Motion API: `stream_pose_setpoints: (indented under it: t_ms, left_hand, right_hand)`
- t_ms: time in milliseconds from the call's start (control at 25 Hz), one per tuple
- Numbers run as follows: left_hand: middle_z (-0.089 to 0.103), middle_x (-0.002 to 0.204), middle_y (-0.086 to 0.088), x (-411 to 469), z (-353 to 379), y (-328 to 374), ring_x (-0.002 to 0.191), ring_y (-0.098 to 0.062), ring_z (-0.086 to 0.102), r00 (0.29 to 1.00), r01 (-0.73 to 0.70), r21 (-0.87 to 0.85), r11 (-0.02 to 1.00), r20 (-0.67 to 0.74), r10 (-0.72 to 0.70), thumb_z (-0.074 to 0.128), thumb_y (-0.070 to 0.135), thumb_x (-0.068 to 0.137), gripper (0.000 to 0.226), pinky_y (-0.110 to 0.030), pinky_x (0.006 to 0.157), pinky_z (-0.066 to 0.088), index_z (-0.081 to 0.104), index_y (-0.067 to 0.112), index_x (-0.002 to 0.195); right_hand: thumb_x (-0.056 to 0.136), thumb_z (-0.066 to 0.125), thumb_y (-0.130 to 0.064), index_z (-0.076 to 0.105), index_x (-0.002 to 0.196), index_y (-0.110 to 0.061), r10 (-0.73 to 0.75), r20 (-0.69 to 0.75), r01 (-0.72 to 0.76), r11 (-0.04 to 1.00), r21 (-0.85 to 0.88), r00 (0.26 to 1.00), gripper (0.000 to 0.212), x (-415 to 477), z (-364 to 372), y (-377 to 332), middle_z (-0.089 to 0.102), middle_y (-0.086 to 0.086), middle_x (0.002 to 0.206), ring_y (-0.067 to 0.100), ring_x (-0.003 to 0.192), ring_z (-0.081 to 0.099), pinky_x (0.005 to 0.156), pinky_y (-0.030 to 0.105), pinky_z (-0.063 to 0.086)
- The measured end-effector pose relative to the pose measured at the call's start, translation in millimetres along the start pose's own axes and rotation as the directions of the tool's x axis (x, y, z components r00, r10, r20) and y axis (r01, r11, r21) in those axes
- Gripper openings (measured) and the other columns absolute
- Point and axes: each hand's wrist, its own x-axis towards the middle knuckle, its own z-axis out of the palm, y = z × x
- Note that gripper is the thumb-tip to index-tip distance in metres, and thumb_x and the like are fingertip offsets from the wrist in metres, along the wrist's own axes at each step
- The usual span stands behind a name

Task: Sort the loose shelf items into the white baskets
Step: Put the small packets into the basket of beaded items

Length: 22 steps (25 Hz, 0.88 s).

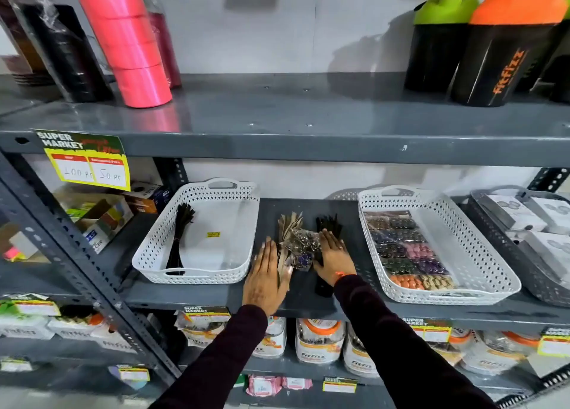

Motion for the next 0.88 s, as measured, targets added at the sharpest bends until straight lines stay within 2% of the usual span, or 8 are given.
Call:
stream_pose_setpoints:
  t_ms: [120,280,400,440,520,680,760,880]
  left_hand:
    - [0.019,0.153,-0.013,-11.2,7.7,-18.5,0.14,-0.027,0.023,0.996,0.043,0.018,0.999,0.075,-0.045,0.002,0.061,0.094,0.08,-0.03,0.114,0.011,0.015,0.002,0.146]
    - [0.047,0.141,-0.018,-14.0,7.9,-23.5,0.13,-0.029,0.043,0.979,0.033,0.127,0.991,0.197,-0.058,0.007,0.06,0.097,0.084,-0.031,0.108,0.018,0.046,-0.006,0.132]
    - [0.042,0.145,-0.018,-13.2,12.6,-25.8,0.135,-0.028,0.036,0.98,0.005,0.17,0.985,0.196,-0.039,0.005,0.064,0.095,0.091,-0.034,0.109,0.016,0.05,-0.008,0.128]
    - [0.039,0.147,-0.017,-13.7,14.8,-26.8,0.138,-0.027,0.032,0.98,-0.003,0.183,0.983,0.195,-0.033,0.004,0.065,0.094,0.092,-0.034,0.11,0.014,0.046,-0.007,0.132]
    - [0.031,0.151,-0.016,-13.7,17.0,-27.9,0.142,-0.024,0.022,0.979,-0.014,0.208,0.978,0.203,-0.029,-0.001,0.068,0.091,0.096,-0.034,0.113,0.01,0.039,-0.005,0.138]
    - [0.033,0.15,-0.017,-13.9,17.9,-28.7,0.141,-0.025,0.023,0.975,-0.007,0.217,0.976,0.218,-0.041,0.001,0.068,0.092,0.094,-0.034,0.113,0.011,0.04,-0.005,0.137]
    - [0.038,0.148,-0.017,-13.8,16.4,-28.0,0.139,-0.026,0.029,0.975,-0.006,0.219,0.976,0.22,-0.044,0.003,0.066,0.093,0.093,-0.034,0.111,0.012,0.042,-0.006,0.135]
    - [0.034,0.151,-0.015,-13.3,20.3,-29.3,0.141,-0.024,0.024,0.977,-0.013,0.241,0.97,0.209,-0.039,0.001,0.066,0.092,0.094,-0.033,0.113,0.011,0.05,-0.005,0.13]
  right_hand:
    - [0.099,0.041,-0.011,0.022,0.149,-0.009,0.03,0.058,-0.028,0.999,-0.022,0.998,0.054,13.3,-3.0,-0.7,0.022,0.007,0.16,0.023,0.146,0.026,0.12,0.036,0.022]
    - [0.094,0.039,0.002,0.033,0.144,-0.012,0.029,0.017,-0.028,0.998,-0.064,0.999,0.053,9.5,-11.3,-7.8,0.042,0.01,0.15,0.035,0.123,0.056,0.095,0.041,0.051]
    - [0.086,0.061,-0.003,0.04,0.142,-0.009,0.074,-0.245,-0.098,0.991,-0.087,0.967,0.06,-5.4,-18.6,4.6,0.05,0.011,0.145,0.03,0.118,0.063,0.089,0.037,0.056]
    - [0.084,0.066,-0.008,0.043,0.141,-0.008,0.107,-0.293,-0.137,0.987,-0.084,0.95,0.061,-13.5,-18.2,12.0,0.051,0.013,0.144,0.028,0.122,0.06,0.095,0.035,0.054]
    - [0.089,0.06,-0.006,0.034,0.145,-0.008,0.183,-0.158,-0.198,0.976,-0.091,0.97,0.062,-32.3,-9.5,23.6,0.035,0.014,0.154,0.025,0.14,0.039,0.114,0.036,0.038]
    - [0.093,0.051,-0.003,0.022,0.149,-0.006,0.31,-0.001,-0.308,0.944,-0.119,0.951,0.063,-50.8,10.6,24.2,0.015,0.012,0.161,0.031,0.145,0.028,0.115,0.041,0.037]
    - [0.099,0.035,-0.006,0.021,0.149,-0.002,0.302,-0.038,-0.304,0.948,-0.093,0.953,0.052,-36.8,2.5,13.7,0.017,0.015,0.16,0.031,0.146,0.024,0.121,0.04,0.026]
    - [0.101,0.036,-0.013,0.025,0.147,-0.001,0.142,0.019,-0.142,0.99,0.013,0.99,0.049,-1.6,-7.3,-10.3,0.023,0.016,0.158,0.028,0.145,0.027,0.118,0.037,0.028]
